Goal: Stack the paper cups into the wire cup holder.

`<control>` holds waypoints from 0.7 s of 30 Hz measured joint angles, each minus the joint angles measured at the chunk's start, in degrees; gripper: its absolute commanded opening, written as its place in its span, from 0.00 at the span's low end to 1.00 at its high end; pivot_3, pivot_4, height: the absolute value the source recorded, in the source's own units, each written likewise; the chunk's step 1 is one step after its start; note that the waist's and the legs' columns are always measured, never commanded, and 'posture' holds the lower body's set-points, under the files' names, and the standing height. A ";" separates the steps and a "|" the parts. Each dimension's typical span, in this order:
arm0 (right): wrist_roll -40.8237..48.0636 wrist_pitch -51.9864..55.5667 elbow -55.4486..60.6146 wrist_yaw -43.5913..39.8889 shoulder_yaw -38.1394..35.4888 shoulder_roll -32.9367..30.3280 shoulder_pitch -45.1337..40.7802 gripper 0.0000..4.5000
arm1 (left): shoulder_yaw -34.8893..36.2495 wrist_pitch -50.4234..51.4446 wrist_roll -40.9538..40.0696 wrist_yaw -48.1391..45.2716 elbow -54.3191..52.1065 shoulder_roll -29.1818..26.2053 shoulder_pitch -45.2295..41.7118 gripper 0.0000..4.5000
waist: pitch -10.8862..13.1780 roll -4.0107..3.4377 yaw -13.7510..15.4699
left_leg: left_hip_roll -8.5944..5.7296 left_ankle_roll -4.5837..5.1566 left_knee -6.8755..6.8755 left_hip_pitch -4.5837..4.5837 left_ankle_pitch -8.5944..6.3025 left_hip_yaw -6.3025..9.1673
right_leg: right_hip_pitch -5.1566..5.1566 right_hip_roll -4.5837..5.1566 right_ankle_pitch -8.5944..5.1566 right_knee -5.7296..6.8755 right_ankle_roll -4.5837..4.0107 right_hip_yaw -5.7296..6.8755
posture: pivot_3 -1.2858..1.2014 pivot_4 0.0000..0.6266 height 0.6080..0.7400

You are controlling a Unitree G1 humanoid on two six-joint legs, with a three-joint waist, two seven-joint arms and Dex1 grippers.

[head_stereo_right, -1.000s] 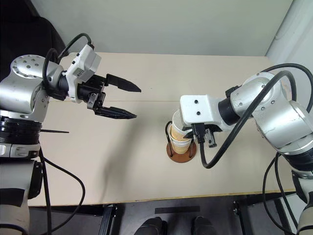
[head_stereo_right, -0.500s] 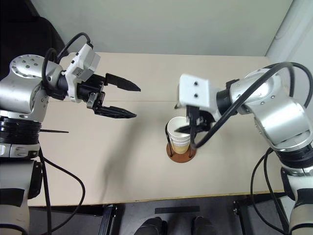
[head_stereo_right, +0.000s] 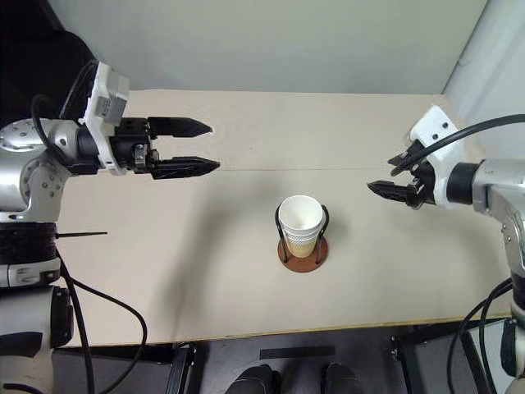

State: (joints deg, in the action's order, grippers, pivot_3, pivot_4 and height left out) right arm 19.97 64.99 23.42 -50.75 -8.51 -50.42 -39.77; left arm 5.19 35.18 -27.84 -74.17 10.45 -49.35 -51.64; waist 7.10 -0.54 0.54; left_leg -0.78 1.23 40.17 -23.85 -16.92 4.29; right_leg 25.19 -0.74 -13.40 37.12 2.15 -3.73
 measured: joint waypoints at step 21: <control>1.26 -8.35 -2.24 6.55 0.95 -0.01 9.88 0.72 | 2.99 0.41 0.34 9.29 1.20 0.84 6.60 1.00 | 0.00 0.01 0.16 | -0.02 -0.01 0.03 0.04 0.06 0.05 | -0.09 -0.01 0.02 0.00 -0.01 0.05 | 0.52 0.24 1.00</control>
State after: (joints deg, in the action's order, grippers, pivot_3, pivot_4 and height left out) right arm 21.23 56.64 21.17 -44.21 -7.56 -50.43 -29.89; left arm 8.18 35.59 -27.50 -64.87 11.65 -48.51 -45.04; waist 7.10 -0.53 0.70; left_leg -0.80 1.22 40.20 -23.81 -16.86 4.34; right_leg 25.10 -0.75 -13.38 37.11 2.14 -3.68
